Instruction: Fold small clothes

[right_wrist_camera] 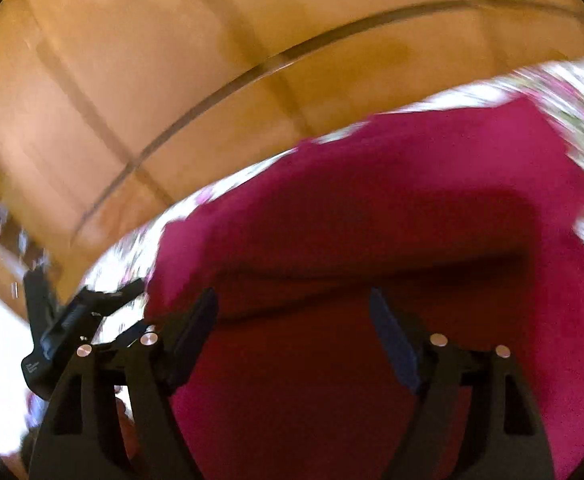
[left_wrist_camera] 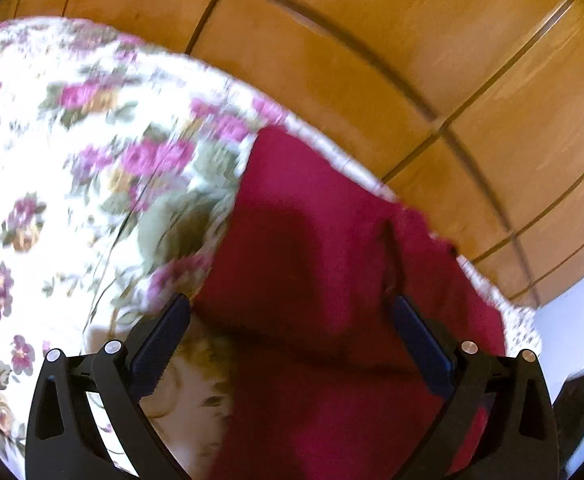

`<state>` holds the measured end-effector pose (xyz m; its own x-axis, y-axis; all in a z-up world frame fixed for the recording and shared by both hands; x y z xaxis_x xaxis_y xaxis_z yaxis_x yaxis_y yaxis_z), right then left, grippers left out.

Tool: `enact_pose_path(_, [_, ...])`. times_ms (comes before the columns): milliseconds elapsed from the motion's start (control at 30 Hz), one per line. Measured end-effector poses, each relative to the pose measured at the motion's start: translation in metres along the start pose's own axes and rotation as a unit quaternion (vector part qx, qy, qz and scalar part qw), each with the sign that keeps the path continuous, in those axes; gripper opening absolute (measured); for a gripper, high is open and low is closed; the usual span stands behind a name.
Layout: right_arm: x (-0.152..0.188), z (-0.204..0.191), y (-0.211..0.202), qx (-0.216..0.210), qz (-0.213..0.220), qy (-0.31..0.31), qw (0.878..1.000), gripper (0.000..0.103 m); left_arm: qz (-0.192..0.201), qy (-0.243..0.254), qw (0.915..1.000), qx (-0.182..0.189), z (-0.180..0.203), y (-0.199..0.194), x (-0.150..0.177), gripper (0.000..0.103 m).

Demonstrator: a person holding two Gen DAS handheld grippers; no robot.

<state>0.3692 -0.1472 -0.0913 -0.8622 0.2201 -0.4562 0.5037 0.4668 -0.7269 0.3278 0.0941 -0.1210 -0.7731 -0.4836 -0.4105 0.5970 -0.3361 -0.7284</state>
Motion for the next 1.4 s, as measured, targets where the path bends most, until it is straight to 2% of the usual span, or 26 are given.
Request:
enact_pose_path(100, [-0.012, 0.059, -0.033, -0.019, 0.036, 0.101, 0.994, 0.072, 0.017, 0.034, 0.9993, -0.004, 0.033, 0.002, -0.016, 0.100])
enact_pose_path(167, [-0.022, 0.091, -0.049, -0.056, 0.065, 0.172, 0.981, 0.067, -0.006, 0.066, 0.9978, -0.006, 0.058, 0.023, -0.018, 0.100])
enact_pose_path(200, [-0.029, 0.108, -0.054, -0.085, 0.081, 0.215, 0.970, 0.067, -0.017, 0.080, 0.9967, -0.005, 0.067, 0.034, -0.018, 0.100])
enact_pose_path(267, [-0.037, 0.132, -0.054, -0.099, 0.088, 0.258, 0.957, 0.067, -0.033, 0.108, 0.9935, -0.014, 0.080, 0.060, -0.018, 0.100])
enact_pose_path(333, [-0.047, 0.154, -0.047, -0.121, 0.093, 0.300, 0.941, 0.065, -0.033, 0.136, 0.9892, -0.044, 0.080, 0.081, -0.017, 0.100])
enact_pose_path(400, [-0.055, 0.175, -0.039, -0.154, 0.104, 0.349, 0.918, 0.059, -0.038, 0.170, 0.9810, -0.086, 0.075, 0.103, -0.010, 0.100])
enact_pose_path(433, [-0.058, 0.184, -0.036, -0.162, 0.110, 0.368, 0.909, 0.041, -0.030, 0.183, 0.9771, -0.103, 0.077, 0.104, -0.007, 0.100])
enact_pose_path(467, [-0.059, 0.195, -0.038, -0.163, 0.115, 0.386, 0.901, 0.016, -0.028, 0.189, 0.9748, -0.115, 0.079, 0.104, -0.008, 0.100])
enact_pose_path(500, [-0.061, 0.202, -0.040, -0.162, 0.122, 0.394, 0.896, 0.011, -0.030, 0.194, 0.9723, -0.126, 0.079, 0.106, -0.006, 0.100])
enact_pose_path(533, [-0.064, 0.206, -0.051, -0.150, 0.138, 0.386, 0.900, 0.008, -0.033, 0.197, 0.9709, -0.132, 0.077, 0.108, -0.006, 0.100])
enact_pose_path(600, [-0.071, 0.196, -0.081, -0.098, 0.186, 0.315, 0.926, 0.006, -0.033, 0.199, 0.9707, -0.131, 0.077, 0.108, -0.005, 0.100])
enact_pose_path(667, [-0.068, 0.187, -0.083, -0.046, 0.196, 0.264, 0.943, 0.006, -0.033, 0.201, 0.9698, -0.134, 0.076, 0.109, -0.005, 0.100])
enact_pose_path(700, [-0.059, 0.196, -0.069, -0.015, 0.170, 0.275, 0.946, 0.006, -0.033, 0.202, 0.9695, -0.135, 0.074, 0.109, -0.002, 0.100])
enact_pose_path(733, [-0.049, 0.207, -0.059, -0.009, 0.151, 0.296, 0.943, 0.005, -0.032, 0.202, 0.9694, -0.135, 0.074, 0.109, -0.001, 0.100])
enact_pose_path(800, [-0.043, 0.218, -0.050, -0.041, 0.146, 0.326, 0.933, 0.004, -0.032, 0.201, 0.9704, -0.130, 0.074, 0.109, -0.002, 0.100])
enact_pose_path(867, [-0.042, 0.213, -0.059, -0.053, 0.135, 0.316, 0.937, 0.012, -0.032, 0.200, 0.9711, -0.127, 0.074, 0.109, -0.001, 0.100])
enact_pose_path(900, [-0.040, 0.206, -0.066, -0.046, 0.127, 0.299, 0.945, 0.014, -0.031, 0.200, 0.9709, -0.127, 0.074, 0.109, 0.000, 0.100])
enact_pose_path(967, [-0.037, 0.196, -0.083, -0.009, 0.120, 0.263, 0.957, 0.015, -0.030, 0.201, 0.9710, -0.127, 0.075, 0.109, 0.000, 0.100])
enact_pose_path(1033, [-0.037, 0.192, -0.096, 0.060, 0.129, 0.233, 0.962, 0.020, -0.029, 0.199, 0.9714, -0.126, 0.075, 0.109, 0.000, 0.100])
enact_pose_path(1067, [-0.045, 0.192, -0.106, 0.093, 0.142, 0.210, 0.963, 0.020, -0.029, 0.199, 0.9716, -0.125, 0.075, 0.109, 0.001, 0.100])
enact_pose_path(1133, [-0.060, 0.186, -0.105, 0.105, 0.144, 0.178, 0.968, 0.020, -0.028, 0.200, 0.9713, -0.127, 0.075, 0.109, 0.001, 0.100])
enact_pose_path(1333, [-0.126, 0.160, -0.034, 0.088, 0.069, 0.070, 0.991, 0.018, -0.026, 0.196, 0.9725, -0.123, 0.075, 0.108, 0.000, 0.100])
enact_pose_path(1400, [-0.133, 0.185, 0.001, 0.131, 0.020, 0.088, 0.987, 0.013, -0.026, 0.195, 0.9730, -0.121, 0.075, 0.109, 0.000, 0.100])
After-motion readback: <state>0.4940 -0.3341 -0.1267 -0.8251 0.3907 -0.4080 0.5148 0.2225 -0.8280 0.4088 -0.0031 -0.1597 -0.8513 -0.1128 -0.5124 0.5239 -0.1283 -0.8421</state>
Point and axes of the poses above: each gripper's, at about its wrist camera, not at the fingertips, and y roughly the way its jaws point, z to its right, x to its underside, the point moved 10 cm from there along y, roughly the way its jaws point, and after that the axes turned 12 degrees about -z, right-handed, at the moved point
